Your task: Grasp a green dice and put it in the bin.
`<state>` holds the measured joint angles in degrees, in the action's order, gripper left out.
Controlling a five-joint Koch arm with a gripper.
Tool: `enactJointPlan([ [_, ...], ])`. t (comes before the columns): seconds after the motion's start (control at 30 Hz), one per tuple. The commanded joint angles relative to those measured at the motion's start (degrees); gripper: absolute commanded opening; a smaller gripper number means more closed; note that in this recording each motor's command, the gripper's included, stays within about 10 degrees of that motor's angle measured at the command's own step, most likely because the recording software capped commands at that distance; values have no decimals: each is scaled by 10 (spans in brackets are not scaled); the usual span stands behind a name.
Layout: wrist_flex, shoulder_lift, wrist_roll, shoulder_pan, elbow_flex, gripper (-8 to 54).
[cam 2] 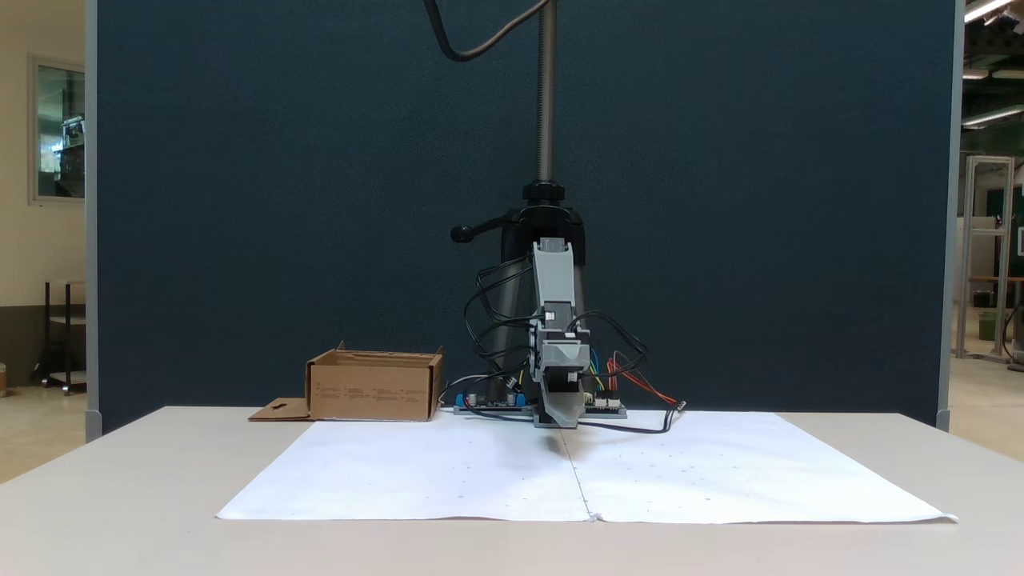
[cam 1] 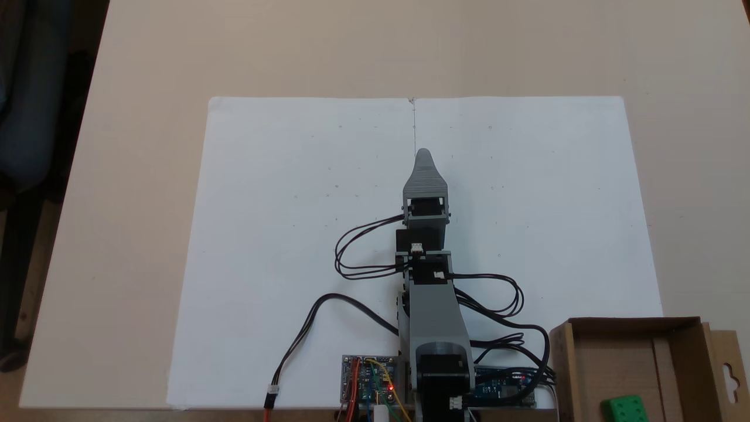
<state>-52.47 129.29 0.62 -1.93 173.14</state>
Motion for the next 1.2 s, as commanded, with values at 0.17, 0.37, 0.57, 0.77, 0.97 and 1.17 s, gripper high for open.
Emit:
enactJointPlan([
  [0.17, -183, 66, 28, -4, 53, 435],
  [0.37, -285, 66, 50, 1, 61, 435],
  [0.57, -381, 65, 51, 32, 61, 439],
  [0.77, -466, 64, 47, 31, 61, 440],
  [0.97, -463, 64, 50, 33, 61, 441],
  [1.17, -463, 64, 50, 33, 61, 441],
])
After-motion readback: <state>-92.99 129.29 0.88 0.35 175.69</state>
